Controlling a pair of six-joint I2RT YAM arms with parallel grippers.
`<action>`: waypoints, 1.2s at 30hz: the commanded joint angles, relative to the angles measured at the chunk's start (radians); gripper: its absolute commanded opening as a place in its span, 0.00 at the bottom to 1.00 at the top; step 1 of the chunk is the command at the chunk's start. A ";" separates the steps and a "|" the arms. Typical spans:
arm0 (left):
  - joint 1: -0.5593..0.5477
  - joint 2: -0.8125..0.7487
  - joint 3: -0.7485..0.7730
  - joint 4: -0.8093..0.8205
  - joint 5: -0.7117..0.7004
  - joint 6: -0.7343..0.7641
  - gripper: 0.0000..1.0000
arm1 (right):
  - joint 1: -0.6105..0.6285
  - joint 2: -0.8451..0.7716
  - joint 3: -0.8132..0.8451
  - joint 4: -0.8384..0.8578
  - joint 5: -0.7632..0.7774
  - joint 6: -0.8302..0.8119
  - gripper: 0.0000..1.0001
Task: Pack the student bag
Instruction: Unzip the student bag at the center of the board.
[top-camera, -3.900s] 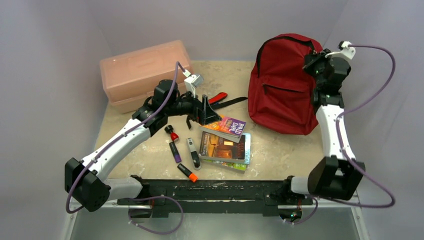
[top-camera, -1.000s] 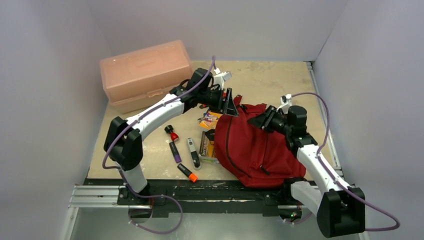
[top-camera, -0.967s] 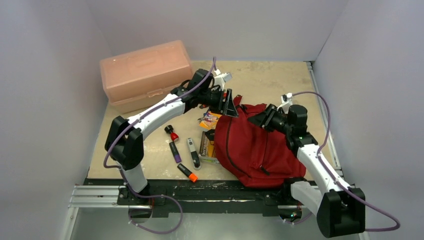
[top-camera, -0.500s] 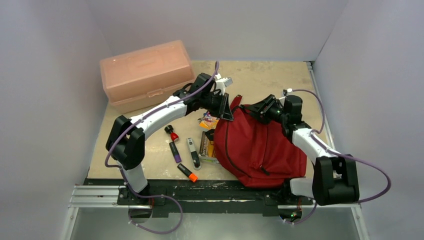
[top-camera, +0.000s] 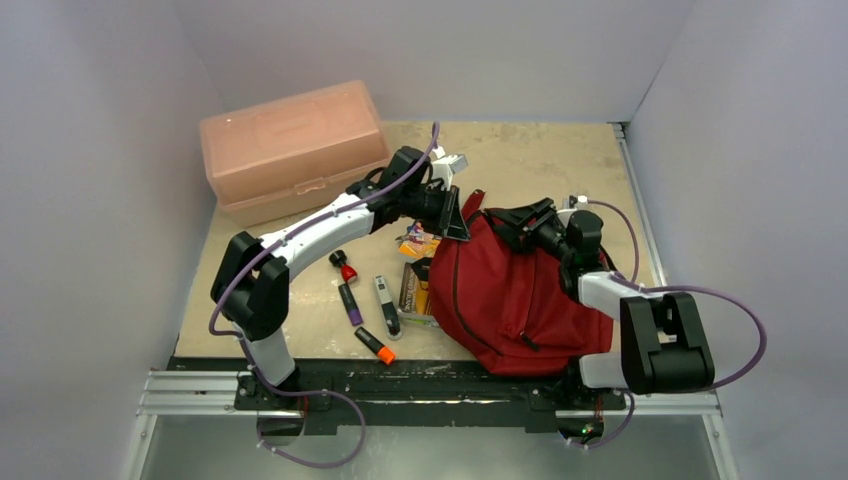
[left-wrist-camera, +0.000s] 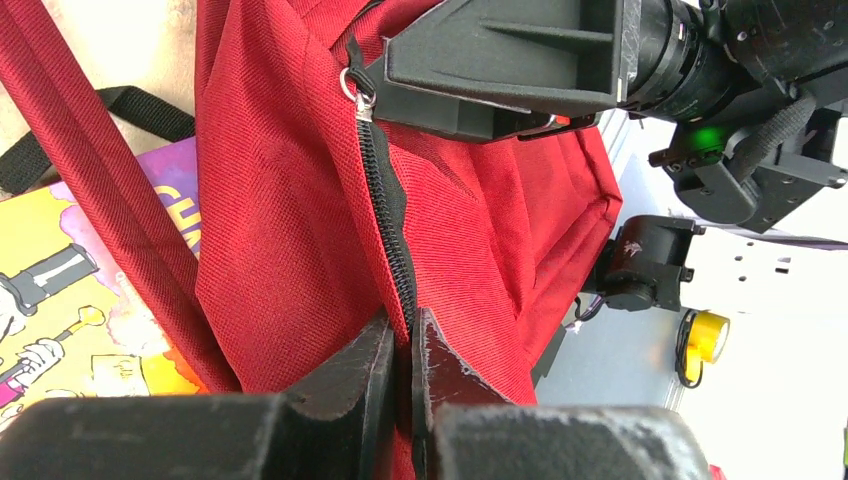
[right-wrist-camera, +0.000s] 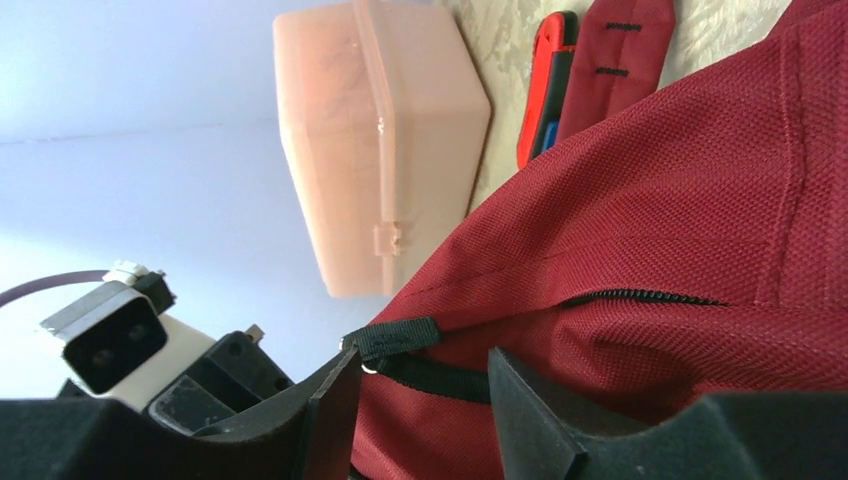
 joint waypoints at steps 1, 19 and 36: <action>-0.012 -0.051 -0.003 0.050 0.044 0.010 0.03 | -0.001 0.007 -0.031 0.234 0.015 0.132 0.48; -0.023 -0.047 -0.003 0.051 0.051 0.010 0.02 | -0.002 0.131 -0.037 0.419 0.005 0.206 0.37; -0.027 -0.048 -0.003 0.050 0.051 0.012 0.02 | 0.000 0.190 -0.011 0.421 0.026 0.183 0.44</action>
